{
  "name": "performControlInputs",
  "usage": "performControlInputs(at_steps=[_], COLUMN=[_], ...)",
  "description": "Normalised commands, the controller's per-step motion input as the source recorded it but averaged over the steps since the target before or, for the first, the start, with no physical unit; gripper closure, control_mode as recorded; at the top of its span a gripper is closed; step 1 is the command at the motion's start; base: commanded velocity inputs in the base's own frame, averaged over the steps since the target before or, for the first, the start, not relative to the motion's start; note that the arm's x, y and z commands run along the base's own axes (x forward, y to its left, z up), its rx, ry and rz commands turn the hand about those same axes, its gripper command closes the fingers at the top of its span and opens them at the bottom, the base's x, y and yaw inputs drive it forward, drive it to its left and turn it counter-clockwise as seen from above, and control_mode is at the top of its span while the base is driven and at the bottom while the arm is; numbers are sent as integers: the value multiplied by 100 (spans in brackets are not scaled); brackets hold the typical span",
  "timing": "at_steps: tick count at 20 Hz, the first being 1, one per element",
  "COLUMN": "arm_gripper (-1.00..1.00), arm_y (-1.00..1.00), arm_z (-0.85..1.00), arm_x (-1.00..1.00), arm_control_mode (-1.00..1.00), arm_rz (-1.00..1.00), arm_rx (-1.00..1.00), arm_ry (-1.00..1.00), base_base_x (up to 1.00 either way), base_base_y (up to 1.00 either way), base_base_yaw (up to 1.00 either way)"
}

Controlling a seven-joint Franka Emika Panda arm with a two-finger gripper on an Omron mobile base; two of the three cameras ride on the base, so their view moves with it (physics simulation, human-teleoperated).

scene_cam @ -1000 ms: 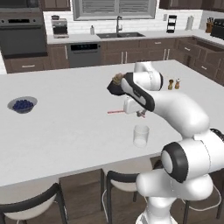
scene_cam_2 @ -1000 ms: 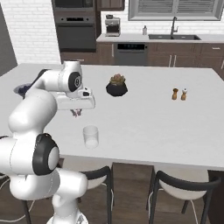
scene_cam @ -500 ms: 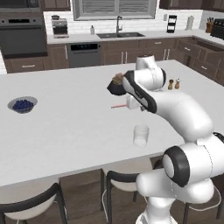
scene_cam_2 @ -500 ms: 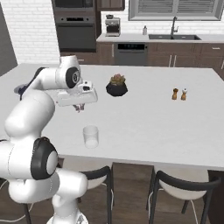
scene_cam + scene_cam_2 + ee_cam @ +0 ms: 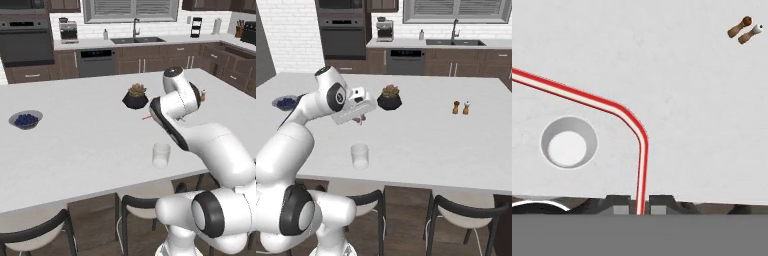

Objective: Take a straw from the drawer in front and place it inside the glass cup on the dining counter.

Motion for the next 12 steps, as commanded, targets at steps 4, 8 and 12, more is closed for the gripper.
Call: performControlInputs(at_steps=[4,8,12], arm_gripper=[100,100,100], arm_y=[-41,-37,-16], arm_z=[3,0,0], arm_x=[23,40,42], arm_control_mode=[-100,-100,-100], arm_rz=[0,2,4], arm_rx=[-25,-25,-24], arm_ry=[-3,0,0], base_base_x=[0,0,0], base_base_y=[0,0,0], base_base_yaw=[0,0,0])
